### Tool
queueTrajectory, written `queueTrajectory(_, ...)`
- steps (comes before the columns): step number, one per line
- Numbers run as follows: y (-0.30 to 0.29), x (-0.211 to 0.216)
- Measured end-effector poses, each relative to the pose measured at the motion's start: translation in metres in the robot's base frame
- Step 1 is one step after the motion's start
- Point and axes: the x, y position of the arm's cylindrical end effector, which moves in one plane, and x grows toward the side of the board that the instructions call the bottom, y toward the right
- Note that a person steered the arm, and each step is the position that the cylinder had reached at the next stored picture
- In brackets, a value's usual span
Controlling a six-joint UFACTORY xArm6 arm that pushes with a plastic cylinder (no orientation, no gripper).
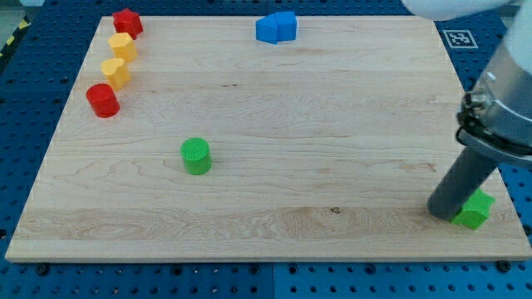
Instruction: Place the green circle to the left of green star
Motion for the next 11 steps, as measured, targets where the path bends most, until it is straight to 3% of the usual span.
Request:
queueTrajectory(1,-0.057,0.000)
queueTrajectory(3,-0.280,-0.008)
queueTrajectory(4,-0.392,-0.038)
queueTrajectory(5,-0.420,-0.092)
queueTrajectory(6,-0.417,-0.092)
queueTrajectory(7,-0.370,-0.092)
queueTrajectory(9,-0.281,-0.052)
queueTrajectory(11,-0.202,-0.049)
